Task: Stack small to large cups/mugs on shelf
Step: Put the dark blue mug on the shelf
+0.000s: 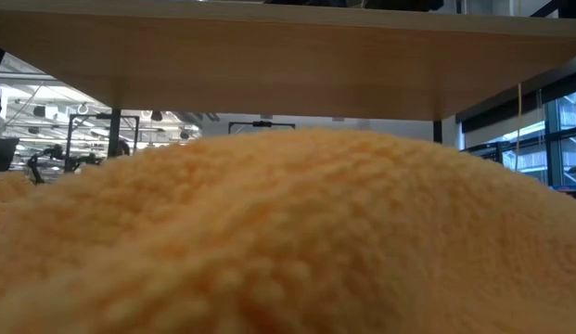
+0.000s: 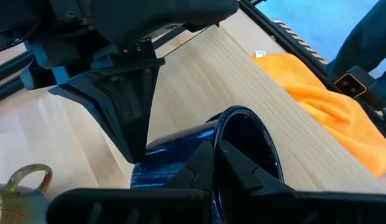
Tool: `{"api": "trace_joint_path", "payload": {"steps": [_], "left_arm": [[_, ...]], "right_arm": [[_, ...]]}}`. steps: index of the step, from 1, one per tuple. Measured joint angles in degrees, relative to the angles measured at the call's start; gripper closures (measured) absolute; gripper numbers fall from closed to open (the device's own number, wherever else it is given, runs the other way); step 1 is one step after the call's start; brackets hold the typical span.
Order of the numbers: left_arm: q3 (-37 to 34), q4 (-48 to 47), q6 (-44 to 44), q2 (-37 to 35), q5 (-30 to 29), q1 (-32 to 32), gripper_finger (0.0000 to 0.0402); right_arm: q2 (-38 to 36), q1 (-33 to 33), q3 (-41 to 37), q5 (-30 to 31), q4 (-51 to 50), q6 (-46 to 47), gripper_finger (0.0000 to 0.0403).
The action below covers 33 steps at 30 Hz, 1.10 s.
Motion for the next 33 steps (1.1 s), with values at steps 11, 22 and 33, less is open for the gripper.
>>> {"api": "trace_joint_path", "payload": {"steps": [11, 22, 33], "left_arm": [[0.11, 0.07, -0.90, -0.09, 2.01, 0.00, 0.0398], [0.20, -0.93, -3.99, -0.17, 6.47, 0.00, 0.0398], [0.22, -2.20, -6.84, -0.20, 9.42, 0.00, 0.0398]], "right_arm": [[0.00, -0.60, 0.00, 0.08, -0.92, -0.27, 0.0396], [0.02, -3.53, 0.00, 0.35, 0.75, -1.85, 0.0396], [7.55, -2.19, 0.00, -5.92, 14.29, -1.05, 0.0396]]}}
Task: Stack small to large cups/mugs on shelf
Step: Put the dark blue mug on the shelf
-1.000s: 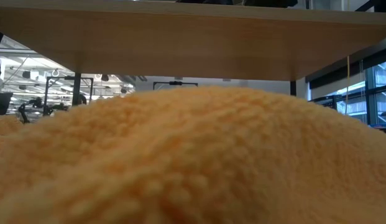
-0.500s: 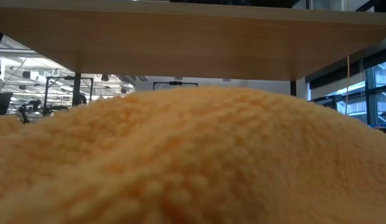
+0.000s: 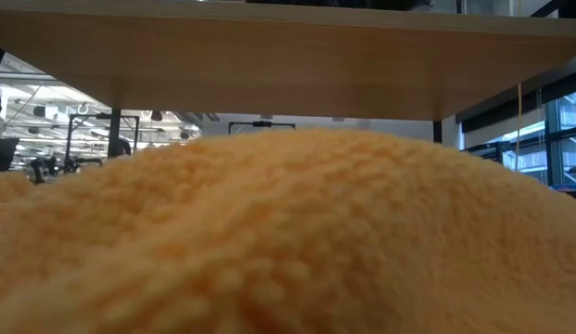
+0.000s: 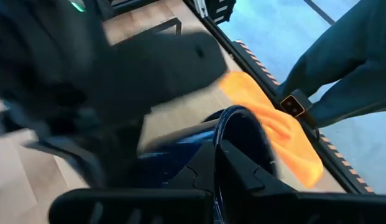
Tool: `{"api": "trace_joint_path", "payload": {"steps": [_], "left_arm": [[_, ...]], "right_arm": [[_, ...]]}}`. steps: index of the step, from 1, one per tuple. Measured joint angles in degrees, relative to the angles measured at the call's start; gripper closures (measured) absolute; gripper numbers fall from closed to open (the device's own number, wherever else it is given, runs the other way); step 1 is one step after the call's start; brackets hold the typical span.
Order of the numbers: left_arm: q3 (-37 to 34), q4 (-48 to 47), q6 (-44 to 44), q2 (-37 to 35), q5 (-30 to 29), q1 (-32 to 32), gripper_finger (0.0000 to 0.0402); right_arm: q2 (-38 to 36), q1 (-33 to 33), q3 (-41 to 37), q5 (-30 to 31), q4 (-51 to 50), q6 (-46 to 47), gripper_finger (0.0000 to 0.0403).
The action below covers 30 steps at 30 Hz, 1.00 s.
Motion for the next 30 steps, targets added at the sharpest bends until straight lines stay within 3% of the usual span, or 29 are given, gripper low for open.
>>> {"api": "trace_joint_path", "payload": {"steps": [16, 24, 30], "left_arm": [[-1.45, 1.73, -0.09, -0.22, 0.92, 0.04, 0.0398], [-4.44, 3.67, 0.89, -0.13, -0.46, 0.04, 0.0399], [-4.19, 6.28, 0.16, -0.13, -0.88, 0.32, 0.0401]], "right_arm": [[3.21, 1.73, 0.00, -3.15, 4.35, 0.71, 0.0396], [3.19, 2.56, 0.00, -2.63, 4.04, 0.80, 0.0396], [2.87, 1.61, 0.00, 1.77, 1.98, -0.70, 0.0396]]}}
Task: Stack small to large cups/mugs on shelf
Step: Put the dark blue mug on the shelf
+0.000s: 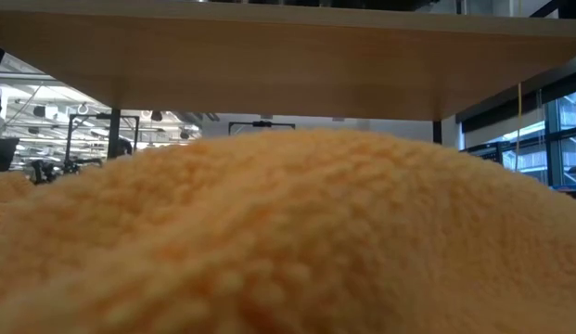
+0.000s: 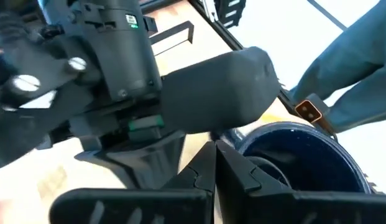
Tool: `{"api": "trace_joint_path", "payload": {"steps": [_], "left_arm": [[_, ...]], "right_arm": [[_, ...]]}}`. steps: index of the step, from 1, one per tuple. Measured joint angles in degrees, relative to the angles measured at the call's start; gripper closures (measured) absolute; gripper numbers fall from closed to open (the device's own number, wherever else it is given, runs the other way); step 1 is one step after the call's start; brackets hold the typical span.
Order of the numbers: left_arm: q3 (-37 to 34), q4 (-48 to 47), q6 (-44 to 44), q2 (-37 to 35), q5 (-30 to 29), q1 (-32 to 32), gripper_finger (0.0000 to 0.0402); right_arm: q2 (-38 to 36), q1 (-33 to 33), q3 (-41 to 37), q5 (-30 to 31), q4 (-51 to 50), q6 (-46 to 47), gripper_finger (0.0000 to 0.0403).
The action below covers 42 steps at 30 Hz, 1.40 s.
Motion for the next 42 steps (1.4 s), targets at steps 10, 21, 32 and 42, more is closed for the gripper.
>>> {"api": "trace_joint_path", "payload": {"steps": [10, 21, 32, 42], "left_arm": [[0.51, -6.06, -1.66, -1.15, -3.91, 0.37, 0.0398], [0.50, -8.95, -1.45, -1.86, -6.31, 1.51, 0.0397], [0.50, -15.47, -1.51, -1.86, -2.65, 2.58, 0.0398], [-2.66, -19.24, -1.31, -1.77, -1.07, 2.26, 0.0399]], "right_arm": [[-3.50, -1.67, 0.00, -5.32, -3.79, -2.69, 0.0396], [-5.41, 1.05, 0.00, -9.40, -11.43, 1.02, 0.0396], [-7.06, 1.81, 0.00, -10.84, -10.06, 1.68, 0.0395], [-10.98, 1.78, 0.02, -6.23, -9.04, 0.88, 0.0395]]}}
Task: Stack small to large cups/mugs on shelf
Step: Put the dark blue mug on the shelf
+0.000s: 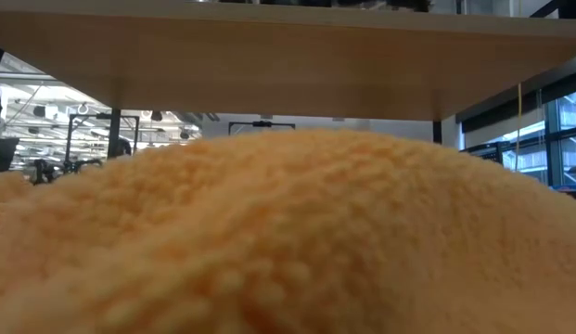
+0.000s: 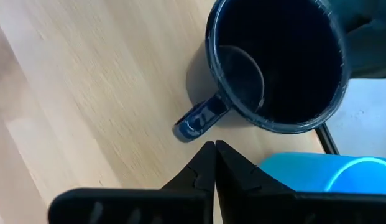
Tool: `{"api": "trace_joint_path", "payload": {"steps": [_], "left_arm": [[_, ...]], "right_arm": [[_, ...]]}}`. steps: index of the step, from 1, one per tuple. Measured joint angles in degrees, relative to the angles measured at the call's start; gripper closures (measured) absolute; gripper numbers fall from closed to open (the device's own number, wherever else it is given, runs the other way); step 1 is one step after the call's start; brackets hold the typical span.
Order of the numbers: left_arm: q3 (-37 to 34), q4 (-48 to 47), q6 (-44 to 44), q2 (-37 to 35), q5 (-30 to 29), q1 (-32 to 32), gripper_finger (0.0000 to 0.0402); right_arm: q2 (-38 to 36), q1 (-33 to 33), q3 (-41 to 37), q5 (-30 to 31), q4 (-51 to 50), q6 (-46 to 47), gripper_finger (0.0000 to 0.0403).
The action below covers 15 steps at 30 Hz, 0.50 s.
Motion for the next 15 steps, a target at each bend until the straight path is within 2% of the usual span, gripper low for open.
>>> {"api": "trace_joint_path", "payload": {"steps": [7, 11, 15], "left_arm": [[-5.17, 3.39, -0.37, 0.04, 0.71, -0.13, 0.0398], [-7.32, 8.71, -0.71, 0.04, 1.80, -0.13, 0.0400], [-7.64, 12.82, -1.51, 0.04, 2.33, -0.09, 0.0396]], "right_arm": [[-0.28, 0.02, 0.00, 0.33, -0.12, 0.46, 0.0396], [-0.26, 0.02, 0.00, 0.31, -0.13, 0.94, 0.0395], [-0.21, 0.04, 0.00, -2.42, -0.36, 2.68, 0.0395]]}}
